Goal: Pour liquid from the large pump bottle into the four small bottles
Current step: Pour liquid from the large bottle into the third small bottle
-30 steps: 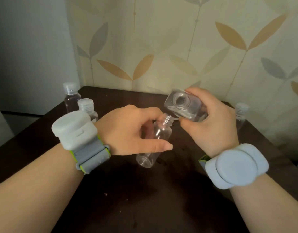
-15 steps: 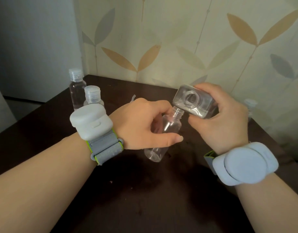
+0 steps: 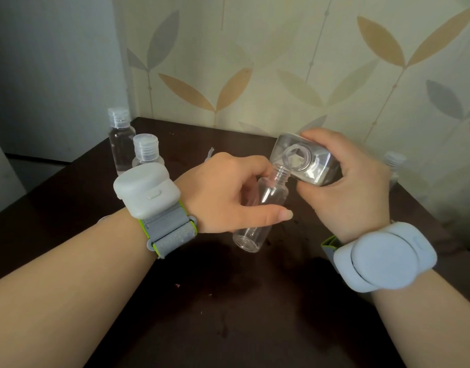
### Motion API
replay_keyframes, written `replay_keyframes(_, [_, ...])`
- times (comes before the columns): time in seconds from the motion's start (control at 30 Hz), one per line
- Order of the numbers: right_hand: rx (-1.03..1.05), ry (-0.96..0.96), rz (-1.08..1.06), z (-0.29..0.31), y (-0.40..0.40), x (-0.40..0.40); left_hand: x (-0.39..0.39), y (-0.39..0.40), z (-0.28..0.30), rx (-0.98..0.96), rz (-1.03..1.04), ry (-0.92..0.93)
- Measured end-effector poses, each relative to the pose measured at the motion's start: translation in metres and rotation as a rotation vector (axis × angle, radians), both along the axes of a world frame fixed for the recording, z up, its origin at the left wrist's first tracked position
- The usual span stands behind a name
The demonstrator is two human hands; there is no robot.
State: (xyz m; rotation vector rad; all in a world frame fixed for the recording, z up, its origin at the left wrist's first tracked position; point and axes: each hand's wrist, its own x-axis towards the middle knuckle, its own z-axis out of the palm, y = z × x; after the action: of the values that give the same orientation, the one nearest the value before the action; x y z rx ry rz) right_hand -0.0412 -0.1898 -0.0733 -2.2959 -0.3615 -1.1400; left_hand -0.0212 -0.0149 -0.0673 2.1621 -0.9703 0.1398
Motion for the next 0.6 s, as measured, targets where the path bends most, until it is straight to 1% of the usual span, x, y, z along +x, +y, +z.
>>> replay_keyframes(0.3, [0.012, -0.011, 0.014, -0.0011, 0.0025, -0.0008, 0.0001, -0.0003, -0.0024, 0.048, 0.009, -0.002])
replay_keyframes(0.6, [-0.032, -0.041, -0.010, -0.0021, 0.0024, 0.0003, 0.0017, 0.0006, -0.0019, 0.070, 0.023, -0.027])
